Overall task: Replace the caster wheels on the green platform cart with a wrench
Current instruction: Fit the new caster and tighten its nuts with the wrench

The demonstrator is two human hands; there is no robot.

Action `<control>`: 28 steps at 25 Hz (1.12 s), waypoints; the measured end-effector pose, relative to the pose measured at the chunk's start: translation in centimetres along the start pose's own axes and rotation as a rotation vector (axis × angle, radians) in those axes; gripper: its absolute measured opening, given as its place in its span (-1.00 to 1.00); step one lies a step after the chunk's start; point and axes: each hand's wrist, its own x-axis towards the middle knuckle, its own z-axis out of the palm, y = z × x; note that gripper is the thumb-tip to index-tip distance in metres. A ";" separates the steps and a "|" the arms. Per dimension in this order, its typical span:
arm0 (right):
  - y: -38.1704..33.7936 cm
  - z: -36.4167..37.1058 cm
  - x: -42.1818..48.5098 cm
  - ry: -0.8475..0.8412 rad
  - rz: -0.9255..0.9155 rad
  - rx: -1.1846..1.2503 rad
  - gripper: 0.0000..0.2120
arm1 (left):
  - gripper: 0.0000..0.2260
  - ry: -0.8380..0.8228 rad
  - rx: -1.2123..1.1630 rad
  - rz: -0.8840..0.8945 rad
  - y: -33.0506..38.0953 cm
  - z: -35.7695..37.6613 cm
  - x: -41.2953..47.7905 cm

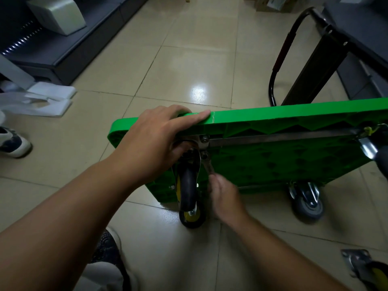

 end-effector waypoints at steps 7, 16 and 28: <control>-1.2 -2.8 -4.6 -0.175 0.128 -0.030 -0.59 | -0.34 0.014 -0.015 0.016 -0.4 0.4 0.1; -11.0 -18.3 -12.1 -0.074 -0.162 -0.862 -0.77 | -0.24 0.008 0.027 -0.073 0.8 -1.8 -4.2; -9.1 -14.9 -2.0 0.167 -0.476 -0.789 -0.81 | -0.33 0.009 -0.075 -0.037 -0.8 -1.2 -2.0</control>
